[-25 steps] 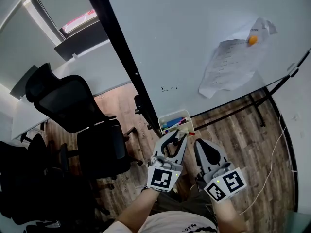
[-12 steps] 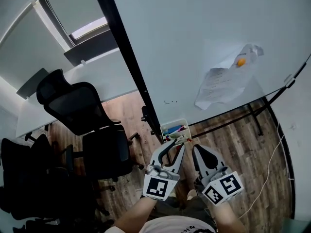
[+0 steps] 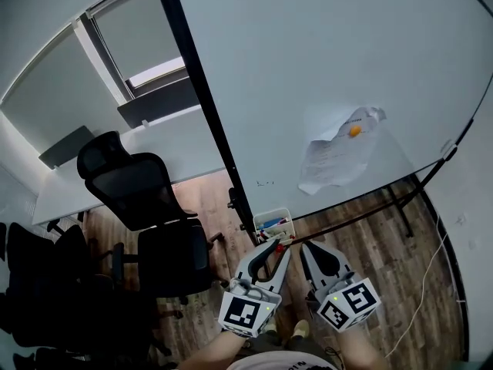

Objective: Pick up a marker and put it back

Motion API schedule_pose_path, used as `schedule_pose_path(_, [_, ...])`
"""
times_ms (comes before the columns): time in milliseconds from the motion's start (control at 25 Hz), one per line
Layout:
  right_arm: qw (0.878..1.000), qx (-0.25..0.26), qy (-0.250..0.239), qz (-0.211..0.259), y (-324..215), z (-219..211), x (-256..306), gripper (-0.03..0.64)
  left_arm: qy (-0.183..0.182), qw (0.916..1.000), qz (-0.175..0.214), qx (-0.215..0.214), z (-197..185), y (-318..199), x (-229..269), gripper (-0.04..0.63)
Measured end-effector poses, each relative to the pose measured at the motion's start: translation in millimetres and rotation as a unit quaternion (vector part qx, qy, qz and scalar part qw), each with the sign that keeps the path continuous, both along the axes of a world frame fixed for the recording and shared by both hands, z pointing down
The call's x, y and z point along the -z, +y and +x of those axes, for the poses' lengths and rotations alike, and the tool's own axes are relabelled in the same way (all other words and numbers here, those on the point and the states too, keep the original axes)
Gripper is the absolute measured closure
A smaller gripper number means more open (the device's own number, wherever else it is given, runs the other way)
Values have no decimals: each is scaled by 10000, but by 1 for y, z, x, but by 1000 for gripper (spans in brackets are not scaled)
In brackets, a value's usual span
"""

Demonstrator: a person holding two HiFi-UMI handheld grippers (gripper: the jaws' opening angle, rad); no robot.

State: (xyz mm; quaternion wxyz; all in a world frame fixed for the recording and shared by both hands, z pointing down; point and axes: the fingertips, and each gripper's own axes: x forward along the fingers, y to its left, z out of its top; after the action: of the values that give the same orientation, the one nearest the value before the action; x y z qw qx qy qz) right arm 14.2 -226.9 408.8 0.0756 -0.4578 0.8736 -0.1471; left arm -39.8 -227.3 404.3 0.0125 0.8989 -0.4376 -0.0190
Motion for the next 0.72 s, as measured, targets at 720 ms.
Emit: schedule_pose_path(720, [9987, 331, 62, 383, 52, 7, 51, 604, 355, 9990, -262, -65, 11, 68, 49, 546])
